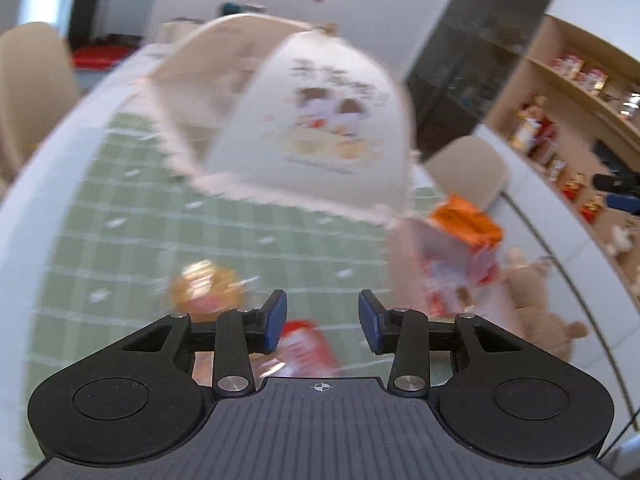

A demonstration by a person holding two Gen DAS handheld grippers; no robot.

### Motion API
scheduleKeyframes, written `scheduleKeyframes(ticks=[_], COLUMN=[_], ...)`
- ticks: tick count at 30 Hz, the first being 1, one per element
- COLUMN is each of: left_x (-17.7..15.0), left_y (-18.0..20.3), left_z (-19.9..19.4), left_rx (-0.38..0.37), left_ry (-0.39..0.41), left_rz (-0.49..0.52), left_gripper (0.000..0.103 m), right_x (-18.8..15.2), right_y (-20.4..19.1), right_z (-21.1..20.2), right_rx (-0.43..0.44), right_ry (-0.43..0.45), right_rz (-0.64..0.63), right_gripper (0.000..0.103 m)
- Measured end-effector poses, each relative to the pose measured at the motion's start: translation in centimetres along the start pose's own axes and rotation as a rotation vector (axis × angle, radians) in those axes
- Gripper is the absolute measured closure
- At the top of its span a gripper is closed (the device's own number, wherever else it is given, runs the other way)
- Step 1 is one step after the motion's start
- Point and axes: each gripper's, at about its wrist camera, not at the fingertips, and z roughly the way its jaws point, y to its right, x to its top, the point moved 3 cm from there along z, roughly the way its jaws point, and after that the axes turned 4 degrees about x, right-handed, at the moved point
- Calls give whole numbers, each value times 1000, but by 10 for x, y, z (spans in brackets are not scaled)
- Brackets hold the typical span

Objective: Organize snacks

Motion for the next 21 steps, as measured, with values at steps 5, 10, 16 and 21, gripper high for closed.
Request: scheduleKeyframes(ticks=[5,10,16,21], left_x=[-28,-59,-89,-108], left_y=[-36,-33,-29,-42], left_z=[1,6,6,2], left_rx=[85,155,226,218], left_ry=[-89,-137,-179,-214], left_rz=[-23,15,63,-31], left_gripper=[59,59,59,60], right_x=[-40,-88,-117,-122], right_y=[-37,-104,-204,-284], right_z=[22,65,129,189], right_rx=[148,262,457,499], right_ry=[-88,-216,-347,-351], right_rz=[-17,-116,-197,-330], right_gripper=[19,19,19,19])
